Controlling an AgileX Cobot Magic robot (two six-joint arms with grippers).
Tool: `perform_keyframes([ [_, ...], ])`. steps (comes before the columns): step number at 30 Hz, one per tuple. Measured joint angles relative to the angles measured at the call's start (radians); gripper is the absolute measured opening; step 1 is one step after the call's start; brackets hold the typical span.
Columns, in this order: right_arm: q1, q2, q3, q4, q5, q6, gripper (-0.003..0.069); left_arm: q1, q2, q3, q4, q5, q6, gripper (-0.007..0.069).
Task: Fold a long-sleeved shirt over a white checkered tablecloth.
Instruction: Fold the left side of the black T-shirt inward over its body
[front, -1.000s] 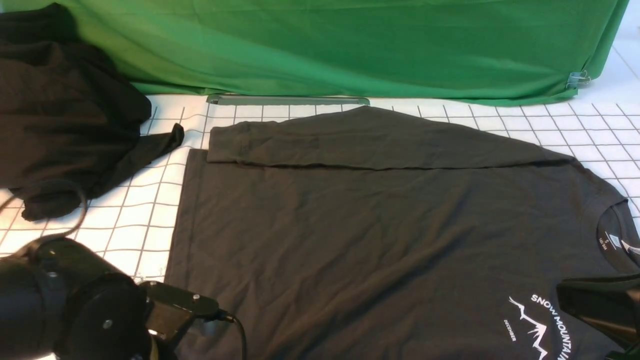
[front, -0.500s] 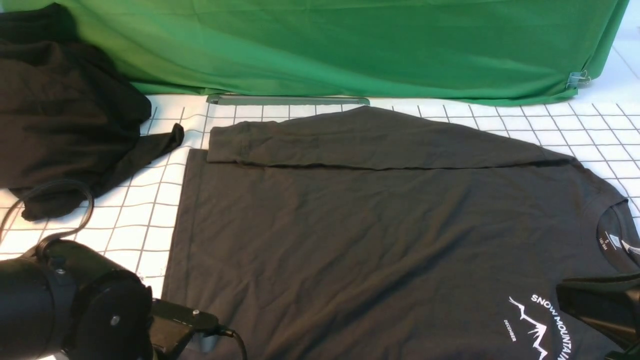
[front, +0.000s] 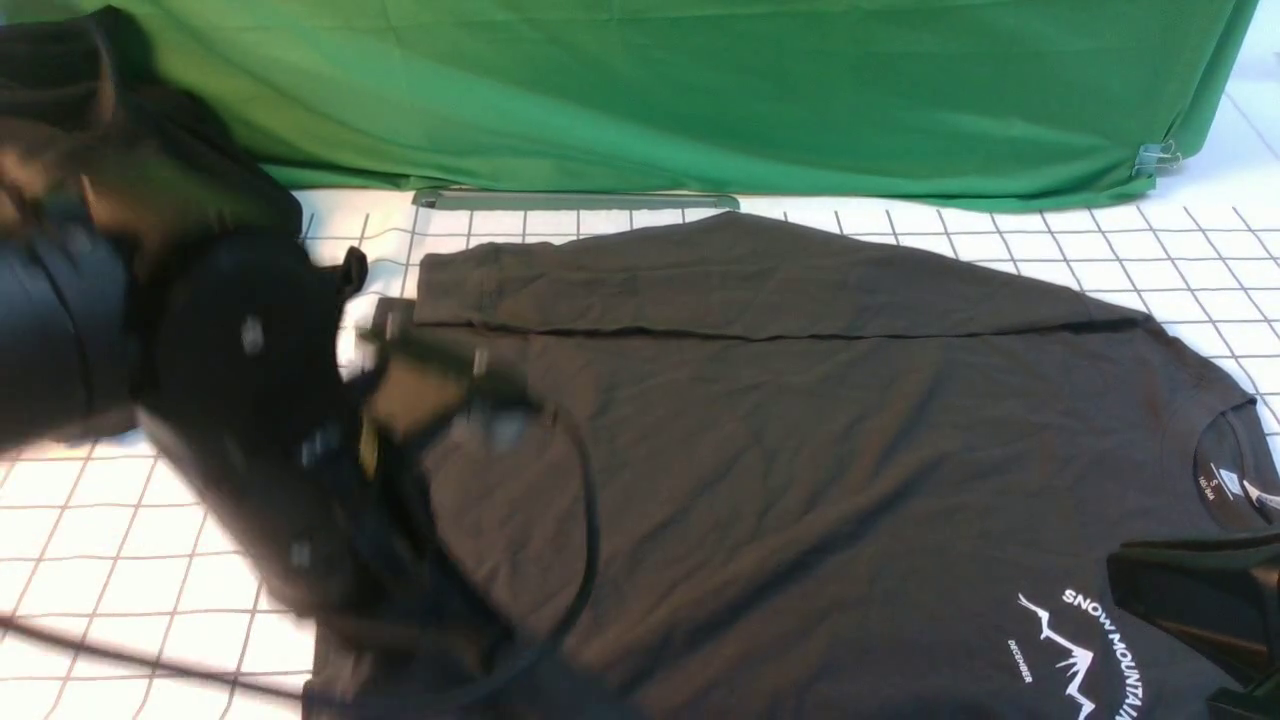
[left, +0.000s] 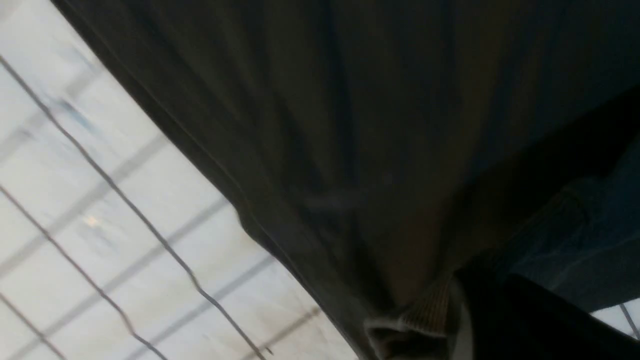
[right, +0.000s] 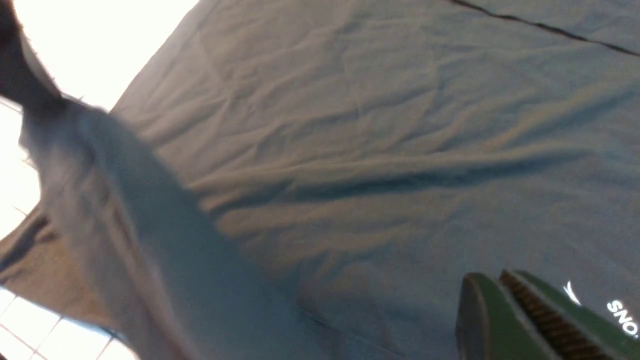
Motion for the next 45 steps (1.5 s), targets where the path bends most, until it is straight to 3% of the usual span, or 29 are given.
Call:
perform_keyframes([
  [7, 0.0, 0.0, 0.0, 0.0, -0.037, 0.0, 0.0025, 0.097, 0.061, -0.219, 0.06, -0.007, 0.024, 0.0012],
  [19, 0.0, 0.0, 0.0, 0.0, -0.051, 0.009, 0.0037, 0.274, 0.299, -0.259, 0.06, -0.165, 0.06, 0.0013],
  [26, 0.0, 0.023, 0.0, 0.0, 0.101, 0.008, 0.0041, 0.312, 0.393, -0.259, 0.072, -0.189, 0.068, 0.0013],
  [32, 0.0, 0.167, 0.0, 0.017, 0.22, -0.079, 0.005, 0.312, 0.401, -0.26, 0.069, -0.287, 0.075, 0.0013],
  [37, 0.0, 0.323, 0.0, 0.019, 0.228, -0.137, 0.0157, 0.312, 0.402, -0.26, 0.071, -0.3, 0.075, 0.0013],
  [39, 0.0, 0.436, 0.0, 0.006, 0.234, -0.164, 0.0286, 0.312, 0.402, -0.26, 0.074, -0.301, 0.075, 0.0013],
  [41, 0.0, 0.514, 0.0, -0.017, 0.238, -0.164, 0.0351, 0.312, 0.402, -0.26, 0.077, -0.301, 0.075, 0.0013],
  [45, 0.0, 0.624, 0.012, -0.074, 0.174, -0.153, 0.036, 0.312, 0.402, -0.26, 0.082, -0.303, 0.074, 0.0013],
])
